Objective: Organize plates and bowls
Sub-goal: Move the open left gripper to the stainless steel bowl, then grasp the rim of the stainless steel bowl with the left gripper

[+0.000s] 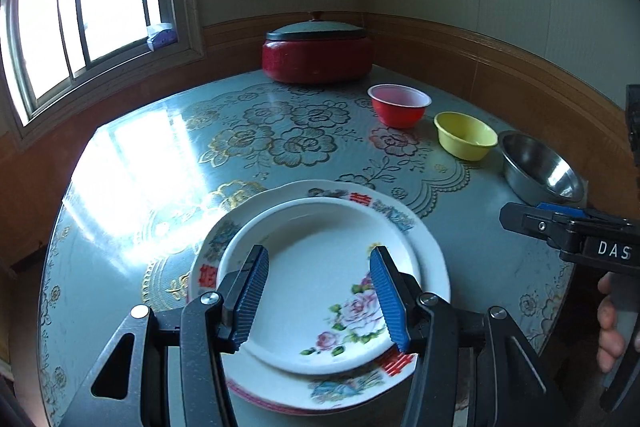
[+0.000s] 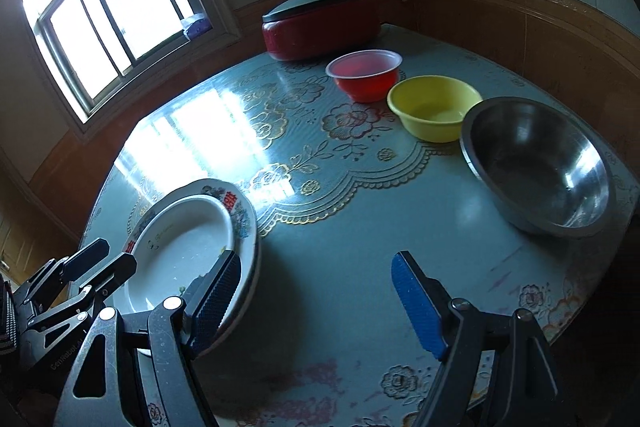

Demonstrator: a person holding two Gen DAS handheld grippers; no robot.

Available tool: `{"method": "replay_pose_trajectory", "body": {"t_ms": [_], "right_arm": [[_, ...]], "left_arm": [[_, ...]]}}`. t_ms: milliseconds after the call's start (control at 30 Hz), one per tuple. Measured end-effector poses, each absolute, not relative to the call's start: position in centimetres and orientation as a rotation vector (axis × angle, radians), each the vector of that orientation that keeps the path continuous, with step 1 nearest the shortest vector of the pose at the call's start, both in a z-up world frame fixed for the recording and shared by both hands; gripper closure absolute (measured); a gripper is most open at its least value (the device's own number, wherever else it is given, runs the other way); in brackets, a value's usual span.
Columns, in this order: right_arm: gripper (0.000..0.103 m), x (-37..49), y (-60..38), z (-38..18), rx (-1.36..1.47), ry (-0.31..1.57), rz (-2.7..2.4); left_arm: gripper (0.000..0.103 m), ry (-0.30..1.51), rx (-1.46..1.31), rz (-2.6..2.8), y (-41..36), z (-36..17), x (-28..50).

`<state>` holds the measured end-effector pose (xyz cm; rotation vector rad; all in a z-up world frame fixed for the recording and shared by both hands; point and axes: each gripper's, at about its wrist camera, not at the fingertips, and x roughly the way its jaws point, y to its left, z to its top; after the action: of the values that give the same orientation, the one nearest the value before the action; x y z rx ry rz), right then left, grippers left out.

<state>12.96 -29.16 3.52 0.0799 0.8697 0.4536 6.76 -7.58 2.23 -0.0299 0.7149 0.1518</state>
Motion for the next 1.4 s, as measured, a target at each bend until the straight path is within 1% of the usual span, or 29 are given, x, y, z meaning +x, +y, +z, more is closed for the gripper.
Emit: {"method": "replay_pose_trajectory", "body": {"t_ms": [400, 700, 1067, 1400], "right_arm": [[0.023, 17.3, -39.5, 7.0, 0.119, 0.794, 0.280], [0.023, 20.3, -45.8, 7.8, 0.145, 0.771, 0.196], [0.023, 23.8, -50.8, 5.8, 0.207, 0.818, 0.152], [0.023, 26.1, -52.7, 3.9, 0.251, 0.871, 0.194]], "left_arm": [[0.049, 0.693, 0.051, -0.039, -17.0, 3.2, 13.5], [0.049, 0.702, 0.074, -0.119, -22.7, 3.1, 17.4], [0.049, 0.738, 0.072, -0.152, -26.3, 1.9, 20.6], [0.049, 0.765, -0.017, -0.155, -26.4, 1.3, 22.8]]}}
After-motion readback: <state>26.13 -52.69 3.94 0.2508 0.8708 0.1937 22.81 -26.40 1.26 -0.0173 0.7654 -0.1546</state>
